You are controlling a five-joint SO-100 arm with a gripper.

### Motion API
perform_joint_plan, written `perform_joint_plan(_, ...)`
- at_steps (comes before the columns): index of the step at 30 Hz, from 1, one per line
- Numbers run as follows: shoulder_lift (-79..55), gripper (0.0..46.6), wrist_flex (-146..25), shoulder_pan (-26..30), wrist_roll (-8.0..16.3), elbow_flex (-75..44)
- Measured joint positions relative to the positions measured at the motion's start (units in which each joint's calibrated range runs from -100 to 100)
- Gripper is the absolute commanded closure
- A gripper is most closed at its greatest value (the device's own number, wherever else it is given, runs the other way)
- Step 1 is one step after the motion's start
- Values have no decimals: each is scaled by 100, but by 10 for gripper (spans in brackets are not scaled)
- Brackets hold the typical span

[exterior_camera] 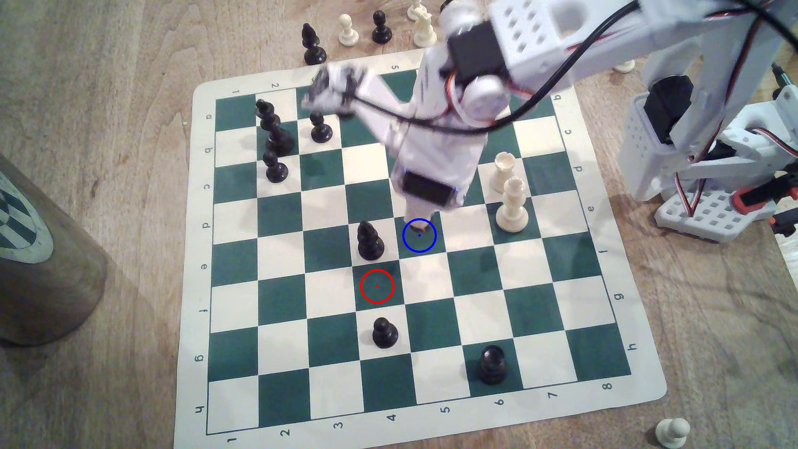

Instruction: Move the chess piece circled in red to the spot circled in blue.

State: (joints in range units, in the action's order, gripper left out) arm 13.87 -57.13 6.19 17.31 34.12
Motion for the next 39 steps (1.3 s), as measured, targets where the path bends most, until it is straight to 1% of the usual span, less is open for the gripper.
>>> perform_joint_plan(7,-553,464,295,-7,-68,0)
perform_joint_plan(15,-897,464,478,-7,-68,0)
perform_joint_plan(24,-989,461,558,-44,-88,0)
perform_joint_plan(27,-989,451,622,-88,-98,0)
perform_joint_plan(31,-989,425,669,-111,-98,0)
perform_joint_plan(32,-989,393,669,-118,-98,0)
perform_joint_plan(34,-1005,354,669,-118,-98,0)
perform_joint_plan(36,-1022,332,669,-118,-98,0)
perform_joint_plan(37,-1039,311,669,-118,-107,0)
perform_joint_plan(39,-1081,299,669,-118,-142,0)
